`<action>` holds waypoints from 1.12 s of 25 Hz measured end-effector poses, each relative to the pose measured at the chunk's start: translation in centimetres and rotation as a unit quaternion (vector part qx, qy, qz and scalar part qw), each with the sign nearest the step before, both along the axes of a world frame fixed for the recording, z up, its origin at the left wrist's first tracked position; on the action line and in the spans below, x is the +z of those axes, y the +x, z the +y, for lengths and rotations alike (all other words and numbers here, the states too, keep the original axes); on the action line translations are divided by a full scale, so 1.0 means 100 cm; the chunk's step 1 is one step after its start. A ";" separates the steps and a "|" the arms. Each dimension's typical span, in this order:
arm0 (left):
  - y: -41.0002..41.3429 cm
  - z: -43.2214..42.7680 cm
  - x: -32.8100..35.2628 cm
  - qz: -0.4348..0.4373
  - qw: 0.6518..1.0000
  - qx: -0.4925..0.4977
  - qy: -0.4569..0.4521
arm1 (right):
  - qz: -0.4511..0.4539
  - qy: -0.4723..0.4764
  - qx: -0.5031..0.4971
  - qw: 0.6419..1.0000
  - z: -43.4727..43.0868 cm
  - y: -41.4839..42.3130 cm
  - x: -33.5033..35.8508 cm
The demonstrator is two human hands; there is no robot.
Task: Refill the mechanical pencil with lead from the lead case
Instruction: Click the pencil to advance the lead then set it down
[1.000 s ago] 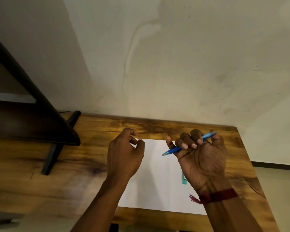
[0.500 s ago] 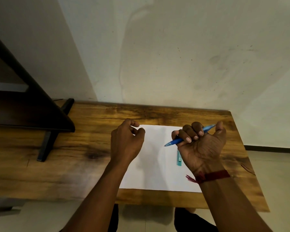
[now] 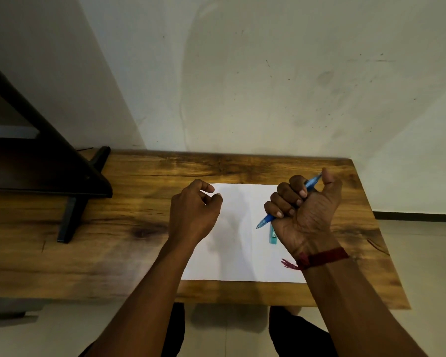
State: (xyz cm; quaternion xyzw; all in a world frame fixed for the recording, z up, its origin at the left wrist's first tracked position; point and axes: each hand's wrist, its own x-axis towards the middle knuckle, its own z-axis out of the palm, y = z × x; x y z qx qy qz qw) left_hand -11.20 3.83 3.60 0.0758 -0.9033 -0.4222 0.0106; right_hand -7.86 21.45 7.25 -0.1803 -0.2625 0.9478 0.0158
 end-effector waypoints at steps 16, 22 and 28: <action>-0.001 -0.001 -0.004 -0.029 0.999 -0.025 -0.004 | 0.000 -0.011 -0.011 1.000 0.001 0.000 0.001; 0.000 0.000 -0.003 -0.031 0.999 -0.038 -0.002 | -0.005 -0.019 -0.032 0.999 0.002 0.001 0.000; 0.000 0.000 -0.003 -0.026 0.999 -0.045 -0.006 | -0.003 -0.015 -0.018 1.000 0.001 0.000 0.002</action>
